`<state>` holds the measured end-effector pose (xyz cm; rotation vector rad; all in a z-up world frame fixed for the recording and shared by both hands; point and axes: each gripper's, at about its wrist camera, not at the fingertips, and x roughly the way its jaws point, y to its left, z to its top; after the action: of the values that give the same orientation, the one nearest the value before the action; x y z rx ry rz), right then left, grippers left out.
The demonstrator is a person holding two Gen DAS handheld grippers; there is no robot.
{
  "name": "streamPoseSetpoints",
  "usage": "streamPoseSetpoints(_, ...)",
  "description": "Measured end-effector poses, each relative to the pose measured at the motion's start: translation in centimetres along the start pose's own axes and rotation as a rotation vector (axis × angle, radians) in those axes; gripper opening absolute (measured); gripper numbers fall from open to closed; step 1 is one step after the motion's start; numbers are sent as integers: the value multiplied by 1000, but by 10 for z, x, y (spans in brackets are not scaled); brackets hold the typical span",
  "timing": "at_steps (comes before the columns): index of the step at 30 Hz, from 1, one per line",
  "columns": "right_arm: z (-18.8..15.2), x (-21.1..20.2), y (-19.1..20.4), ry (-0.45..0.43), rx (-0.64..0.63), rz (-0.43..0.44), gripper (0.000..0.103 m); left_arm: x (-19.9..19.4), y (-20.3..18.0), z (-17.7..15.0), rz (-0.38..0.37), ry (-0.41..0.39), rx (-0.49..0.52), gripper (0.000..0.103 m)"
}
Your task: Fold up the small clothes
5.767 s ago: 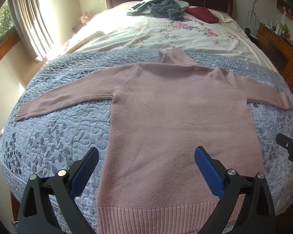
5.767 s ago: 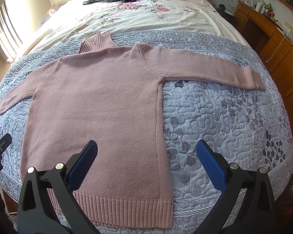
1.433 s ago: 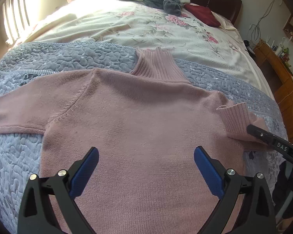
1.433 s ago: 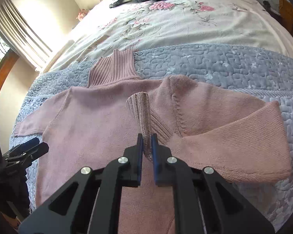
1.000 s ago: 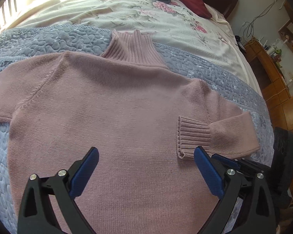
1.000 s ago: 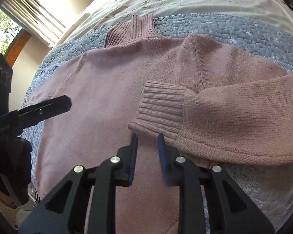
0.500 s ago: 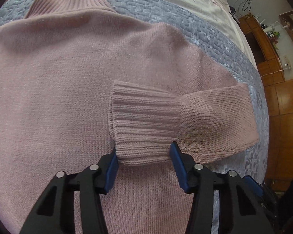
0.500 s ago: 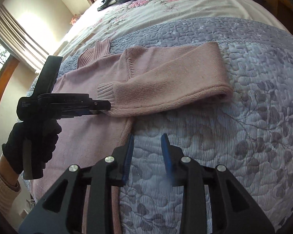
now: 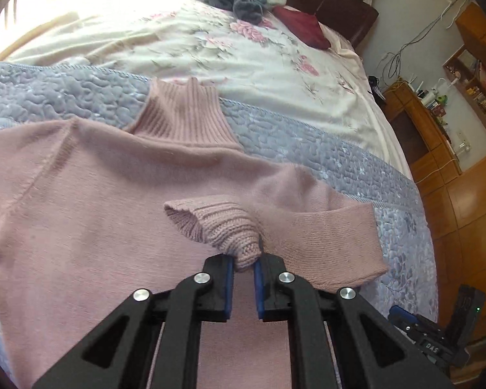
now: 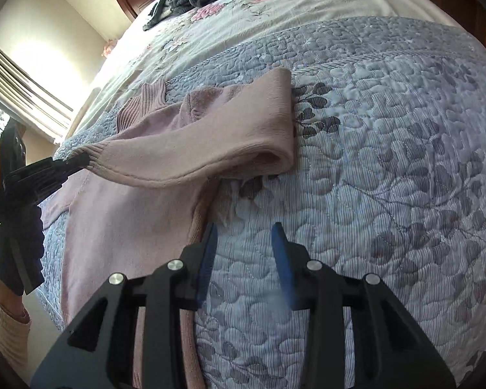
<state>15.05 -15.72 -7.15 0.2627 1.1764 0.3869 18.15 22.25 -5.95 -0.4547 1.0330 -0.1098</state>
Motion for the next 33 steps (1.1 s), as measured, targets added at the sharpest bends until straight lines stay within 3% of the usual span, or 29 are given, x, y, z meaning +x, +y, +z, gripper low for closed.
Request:
streamPoseSetpoints(6, 30, 24, 18, 38, 44, 49, 43, -31, 65, 17, 122, -76, -29, 10)
streamPoseSetpoints(12, 61, 68, 35, 103, 85, 79, 48, -37, 111, 25, 165, -83, -57, 10)
streamPoseSetpoints(18, 64, 104, 37, 167, 84, -67, 30, -10, 133, 17, 208, -38, -55, 10)
streamPoseSetpoints(22, 55, 114, 31, 177, 61, -104, 29, 17, 148, 8, 274, 25, -51, 14)
streamPoseSetpoints(25, 54, 114, 32, 179, 45, -113, 28, 18, 162, 2, 280, 45, -99, 20)
streamPoseSetpoints(29, 59, 94, 55, 132, -25, -147, 33, -19, 160, 3, 263, -55, -168, 26)
streamPoseSetpoints(33, 63, 69, 81, 66, -67, -75, 38, -41, 138, 13, 250, -141, -132, 26)
